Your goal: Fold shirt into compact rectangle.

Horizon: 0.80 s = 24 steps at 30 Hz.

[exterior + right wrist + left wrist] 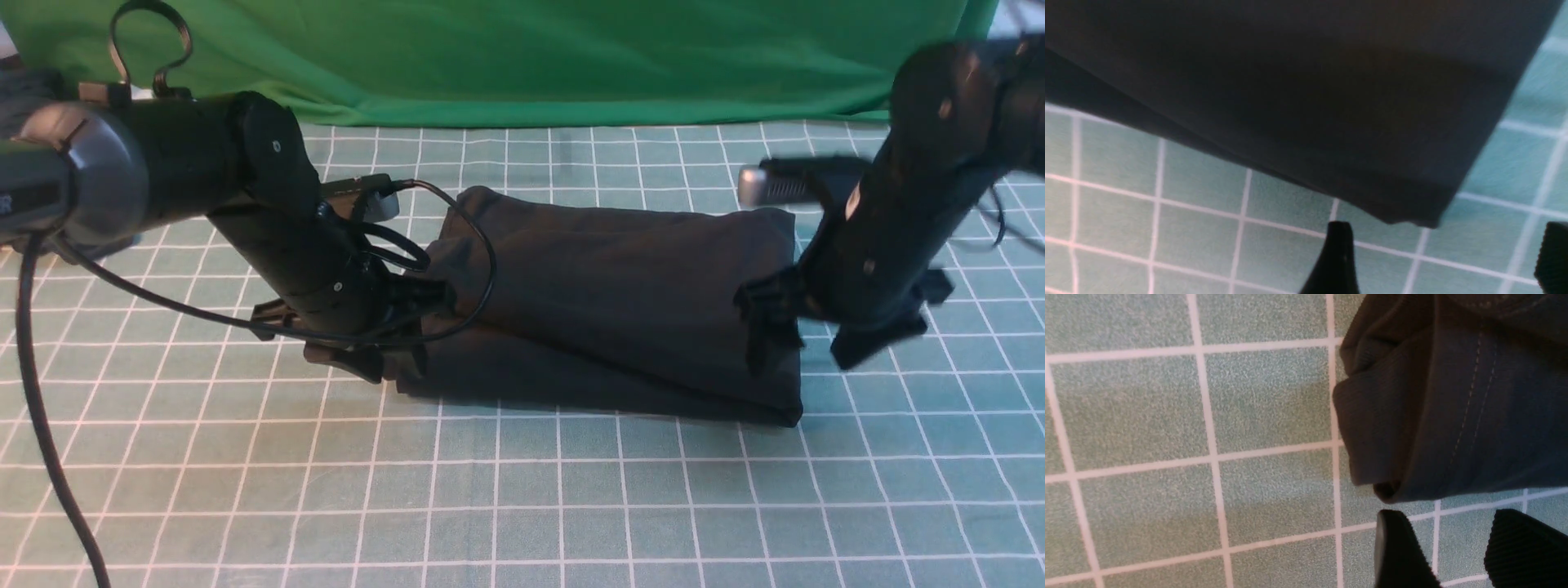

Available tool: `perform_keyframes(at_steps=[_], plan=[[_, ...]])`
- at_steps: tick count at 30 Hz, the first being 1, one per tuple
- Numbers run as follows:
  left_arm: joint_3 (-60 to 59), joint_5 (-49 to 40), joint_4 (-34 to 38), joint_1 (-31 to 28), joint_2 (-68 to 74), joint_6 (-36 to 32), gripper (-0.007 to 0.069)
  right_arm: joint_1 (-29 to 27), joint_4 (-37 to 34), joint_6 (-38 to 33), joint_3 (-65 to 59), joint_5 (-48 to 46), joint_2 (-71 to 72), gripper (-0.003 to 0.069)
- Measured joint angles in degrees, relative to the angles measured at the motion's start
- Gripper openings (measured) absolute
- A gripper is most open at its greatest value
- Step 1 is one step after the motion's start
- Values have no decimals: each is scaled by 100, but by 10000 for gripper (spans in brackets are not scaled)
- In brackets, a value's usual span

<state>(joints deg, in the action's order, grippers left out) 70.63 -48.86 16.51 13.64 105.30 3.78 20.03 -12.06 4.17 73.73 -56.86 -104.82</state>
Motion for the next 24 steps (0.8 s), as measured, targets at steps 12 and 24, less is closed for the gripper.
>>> perform_keyframes(at_steps=[12,24], plan=[[0,-469,-86,0,-51,65,311,0,-204,-290,-403,1096,-380,323],[0,-1082,-243,4,-922,333,311,0,950,-417,-403,996,-388,91]])
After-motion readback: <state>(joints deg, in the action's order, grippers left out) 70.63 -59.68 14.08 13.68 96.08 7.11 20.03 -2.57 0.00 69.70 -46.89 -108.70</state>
